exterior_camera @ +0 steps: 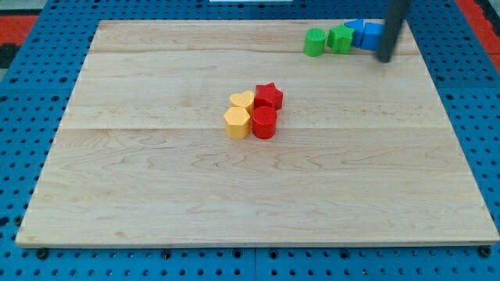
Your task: Push the blue triangle left to the green star
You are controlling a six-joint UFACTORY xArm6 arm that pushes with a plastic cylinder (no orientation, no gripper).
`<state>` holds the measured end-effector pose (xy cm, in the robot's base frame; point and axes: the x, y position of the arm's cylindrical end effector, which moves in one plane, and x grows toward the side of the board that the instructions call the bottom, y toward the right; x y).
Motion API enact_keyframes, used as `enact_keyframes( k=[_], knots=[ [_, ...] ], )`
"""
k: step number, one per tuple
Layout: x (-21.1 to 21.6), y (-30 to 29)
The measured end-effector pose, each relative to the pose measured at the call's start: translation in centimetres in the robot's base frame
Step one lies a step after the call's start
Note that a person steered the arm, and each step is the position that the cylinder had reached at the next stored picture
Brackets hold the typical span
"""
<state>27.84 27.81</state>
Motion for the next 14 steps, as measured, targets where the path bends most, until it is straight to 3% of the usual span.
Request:
enact_keyframes(
  k=[1,2,3,4,5,8,10,11,14],
  knots=[
    [-5.2,1.8],
    [-3.8,-6.0],
    [-2.8,-9.3],
    [-4.0,-7.4],
    [-8.7,-4.9],
    [-8.6,-13.2],
    [-6.6,-13.5],
    [-8.7,-11.7],
    [-7.0,-22.9]
  ],
)
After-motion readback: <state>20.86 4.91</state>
